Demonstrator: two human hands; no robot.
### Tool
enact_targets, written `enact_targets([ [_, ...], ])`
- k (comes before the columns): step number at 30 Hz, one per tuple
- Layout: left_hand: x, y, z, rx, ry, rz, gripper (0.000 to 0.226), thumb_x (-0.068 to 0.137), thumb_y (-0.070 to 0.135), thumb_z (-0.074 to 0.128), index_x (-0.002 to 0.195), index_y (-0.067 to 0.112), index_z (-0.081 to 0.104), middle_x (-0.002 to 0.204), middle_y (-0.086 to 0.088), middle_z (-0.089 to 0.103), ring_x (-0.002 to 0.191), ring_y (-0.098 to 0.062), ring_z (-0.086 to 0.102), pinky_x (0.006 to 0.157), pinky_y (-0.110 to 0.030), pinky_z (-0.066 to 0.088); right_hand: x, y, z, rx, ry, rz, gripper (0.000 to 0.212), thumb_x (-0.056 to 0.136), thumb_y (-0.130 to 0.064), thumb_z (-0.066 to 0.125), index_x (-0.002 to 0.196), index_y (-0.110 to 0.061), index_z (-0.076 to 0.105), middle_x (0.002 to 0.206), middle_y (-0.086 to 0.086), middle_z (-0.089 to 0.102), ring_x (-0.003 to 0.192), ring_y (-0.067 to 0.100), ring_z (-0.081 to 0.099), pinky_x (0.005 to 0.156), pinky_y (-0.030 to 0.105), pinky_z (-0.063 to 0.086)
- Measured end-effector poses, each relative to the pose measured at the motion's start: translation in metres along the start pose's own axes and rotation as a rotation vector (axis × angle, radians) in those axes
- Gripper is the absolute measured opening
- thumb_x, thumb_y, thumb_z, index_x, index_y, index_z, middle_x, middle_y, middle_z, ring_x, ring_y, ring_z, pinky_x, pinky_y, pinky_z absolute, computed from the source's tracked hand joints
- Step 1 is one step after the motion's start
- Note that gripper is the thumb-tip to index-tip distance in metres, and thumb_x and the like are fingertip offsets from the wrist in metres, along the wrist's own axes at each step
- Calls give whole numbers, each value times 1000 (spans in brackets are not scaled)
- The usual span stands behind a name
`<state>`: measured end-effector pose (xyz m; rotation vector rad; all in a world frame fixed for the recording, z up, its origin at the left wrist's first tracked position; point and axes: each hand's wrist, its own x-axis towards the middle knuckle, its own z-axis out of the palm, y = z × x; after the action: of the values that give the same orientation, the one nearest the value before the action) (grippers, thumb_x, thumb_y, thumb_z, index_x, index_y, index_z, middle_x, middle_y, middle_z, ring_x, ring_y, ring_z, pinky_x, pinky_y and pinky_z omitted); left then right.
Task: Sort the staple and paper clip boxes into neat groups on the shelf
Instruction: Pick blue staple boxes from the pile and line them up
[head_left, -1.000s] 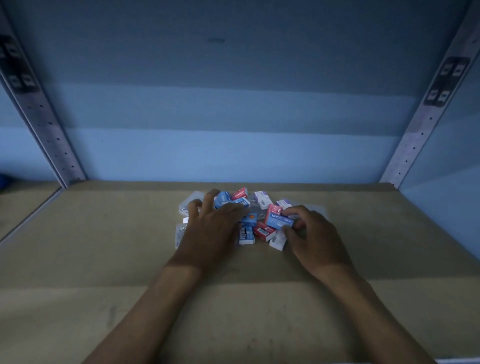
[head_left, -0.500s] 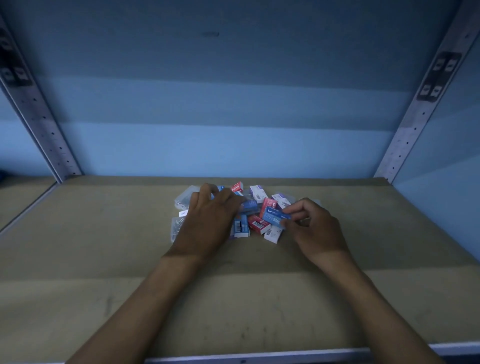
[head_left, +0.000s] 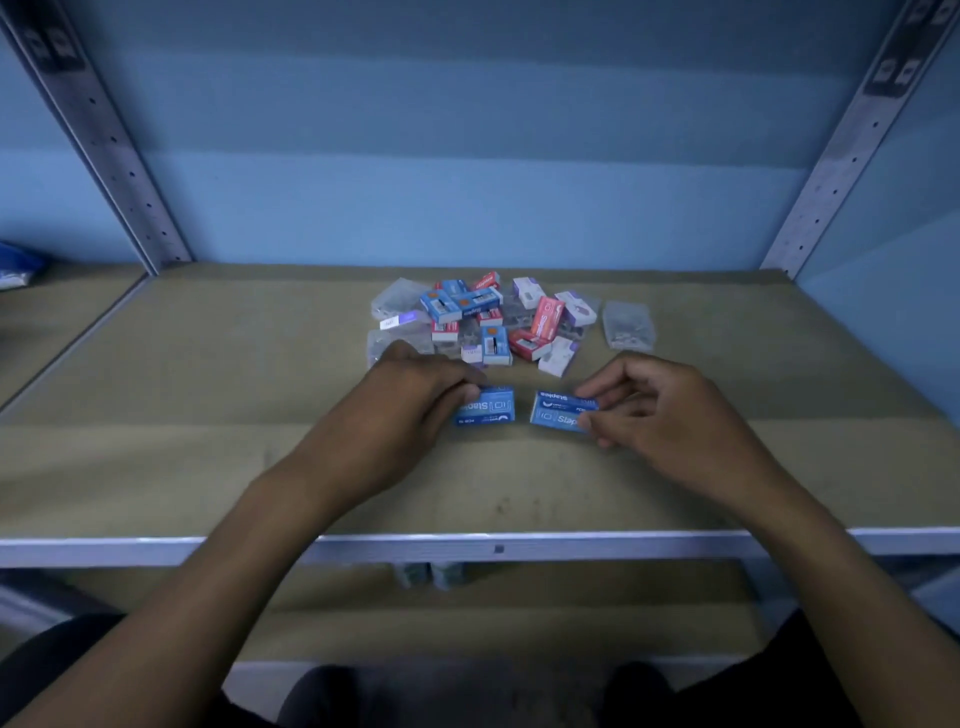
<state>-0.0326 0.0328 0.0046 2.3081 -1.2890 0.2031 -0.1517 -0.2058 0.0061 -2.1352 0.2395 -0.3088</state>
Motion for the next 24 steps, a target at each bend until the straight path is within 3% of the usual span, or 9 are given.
enact_targets([
  [4,-16,8,6,25,-6,49,30,98,32,42,107,24,70,100,10,74,77,-19,55,82,-29,35,-11,4,-1,-44,-19,-2,19,75,-12,85,84,-25,75,80,-2,75,73,23,72,77,47,61],
  [7,-24,12,11,19,-18,71,31,97,33,44,108,21,70,103,12,73,75,-7,37,79,-26,31,-17,6,0,-68,-42,-2,19,74,-11,85,82,-25,75,77,-3,74,68,12,70,75,35,60],
  [9,-27,12,14,36,-28,107,30,99,32,43,108,21,70,103,11,73,77,-6,40,81,-29,33,-20,6,0,-95,-61,-12,21,74,-10,86,82,-24,74,76,-4,73,67,8,67,73,29,57],
  [13,-30,17,12,30,-37,98,28,100,28,43,112,22,68,103,10,71,84,-6,49,83,-29,32,-22,7,-1,-94,-99,-8,23,71,-11,88,82,-25,73,77,-4,73,66,6,65,73,28,55],
  [19,-34,20,12,-5,-27,-38,39,93,47,48,124,27,62,113,13,67,95,-9,42,91,-22,33,-21,6,-6,-71,-164,4,33,67,-23,90,93,-32,73,88,-7,74,75,14,71,84,37,59],
  [24,-28,20,16,24,-73,-69,53,80,65,49,122,35,62,109,17,63,100,-15,46,95,-30,38,-20,7,-4,-118,-188,-6,30,67,-29,89,93,-36,75,87,-11,75,76,13,72,83,36,60],
])
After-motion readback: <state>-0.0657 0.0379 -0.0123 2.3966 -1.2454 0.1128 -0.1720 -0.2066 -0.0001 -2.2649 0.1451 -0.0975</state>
